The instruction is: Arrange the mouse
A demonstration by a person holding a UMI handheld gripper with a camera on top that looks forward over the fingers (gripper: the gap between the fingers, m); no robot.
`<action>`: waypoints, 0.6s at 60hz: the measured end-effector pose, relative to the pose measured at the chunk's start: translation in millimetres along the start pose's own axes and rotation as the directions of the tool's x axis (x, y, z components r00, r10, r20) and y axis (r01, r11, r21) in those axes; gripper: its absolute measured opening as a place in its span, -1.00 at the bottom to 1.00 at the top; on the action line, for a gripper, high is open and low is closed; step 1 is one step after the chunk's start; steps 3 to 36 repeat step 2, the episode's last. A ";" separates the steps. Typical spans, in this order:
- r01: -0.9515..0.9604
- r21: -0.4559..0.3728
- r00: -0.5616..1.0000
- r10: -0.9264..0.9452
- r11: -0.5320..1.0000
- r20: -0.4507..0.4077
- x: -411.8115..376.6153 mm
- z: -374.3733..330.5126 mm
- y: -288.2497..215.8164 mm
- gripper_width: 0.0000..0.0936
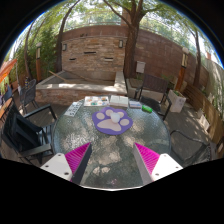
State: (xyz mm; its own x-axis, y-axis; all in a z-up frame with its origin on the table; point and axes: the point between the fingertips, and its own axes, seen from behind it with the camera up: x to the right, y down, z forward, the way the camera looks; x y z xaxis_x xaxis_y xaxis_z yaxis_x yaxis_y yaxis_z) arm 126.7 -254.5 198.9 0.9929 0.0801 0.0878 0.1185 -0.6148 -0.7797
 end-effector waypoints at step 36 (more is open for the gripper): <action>0.000 -0.001 1.000 0.000 1.000 -0.002 0.0 -1.3 0.9 0.84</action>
